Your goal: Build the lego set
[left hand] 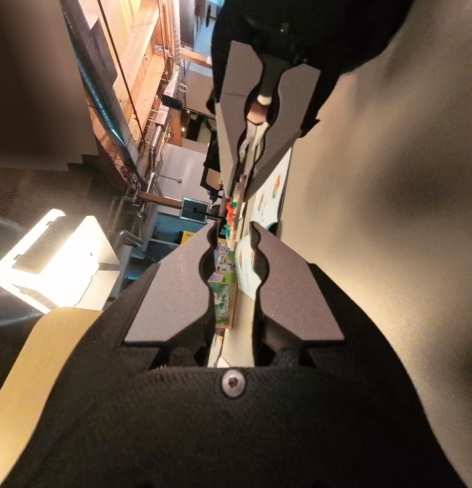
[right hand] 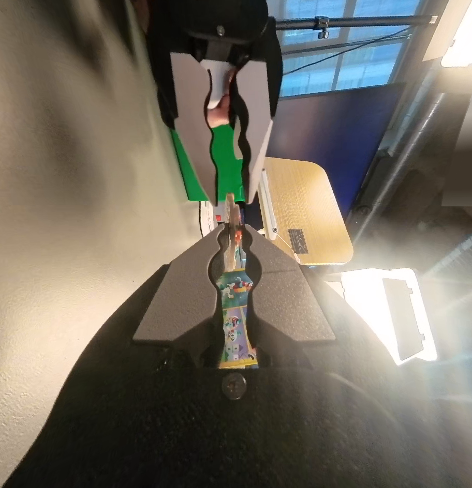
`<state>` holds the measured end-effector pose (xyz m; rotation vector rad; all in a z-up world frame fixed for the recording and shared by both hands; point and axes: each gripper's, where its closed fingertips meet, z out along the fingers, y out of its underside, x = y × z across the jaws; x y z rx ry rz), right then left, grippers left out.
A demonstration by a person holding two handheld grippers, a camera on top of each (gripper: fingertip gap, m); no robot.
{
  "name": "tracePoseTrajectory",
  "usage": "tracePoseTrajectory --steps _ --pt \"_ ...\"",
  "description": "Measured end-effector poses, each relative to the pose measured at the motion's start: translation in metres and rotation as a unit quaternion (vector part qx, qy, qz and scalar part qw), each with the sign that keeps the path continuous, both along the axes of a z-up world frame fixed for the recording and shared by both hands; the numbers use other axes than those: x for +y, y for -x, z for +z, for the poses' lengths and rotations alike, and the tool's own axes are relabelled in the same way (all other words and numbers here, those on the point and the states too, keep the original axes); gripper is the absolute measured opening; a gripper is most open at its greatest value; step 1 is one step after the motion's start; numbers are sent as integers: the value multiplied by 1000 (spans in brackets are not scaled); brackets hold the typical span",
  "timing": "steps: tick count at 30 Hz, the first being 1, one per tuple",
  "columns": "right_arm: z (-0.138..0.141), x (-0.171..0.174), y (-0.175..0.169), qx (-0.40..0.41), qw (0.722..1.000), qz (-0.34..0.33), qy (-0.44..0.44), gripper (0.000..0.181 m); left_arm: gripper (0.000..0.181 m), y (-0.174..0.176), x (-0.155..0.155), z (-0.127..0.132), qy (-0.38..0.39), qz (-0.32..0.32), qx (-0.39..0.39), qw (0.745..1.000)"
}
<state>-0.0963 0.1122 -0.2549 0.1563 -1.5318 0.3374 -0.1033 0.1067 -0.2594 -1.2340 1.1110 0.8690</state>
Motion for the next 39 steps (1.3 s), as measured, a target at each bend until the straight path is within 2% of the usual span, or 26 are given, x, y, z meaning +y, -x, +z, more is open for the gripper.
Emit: tracePoseTrajectory --steps 4,8,11,16,20,24,28,30,34,39 --pt "-1 1 1 -4 1000 -1 1 8 4 0 2 -2 -12 7 29 999" --pt "0 4 3 2 1000 -7 7 8 4 4 5 -3 -14 24 38 999" --pt "4 13 7 -2 998 -29 48 37 3 10 8 -8 0 36 40 999" --pt "13 52 14 -9 988 -65 137 46 4 18 12 -10 -2 51 32 998" --pt "36 105 15 38 964 -116 235 43 4 23 21 -19 4 73 41 997" --pt "51 159 7 78 925 -159 338 42 4 27 28 -28 10 90 69 994" --pt "56 199 -2 108 903 -206 362 38 4 30 31 -33 0 114 125 986" --pt "57 216 -7 121 891 -227 373 36 4 28 32 -36 -1 119 157 980" --pt "58 245 -19 145 862 -265 407 32 4 26 31 -31 -18 137 171 976" --pt "61 251 -28 158 843 -262 442 28 4 21 30 -29 -25 151 176 973"
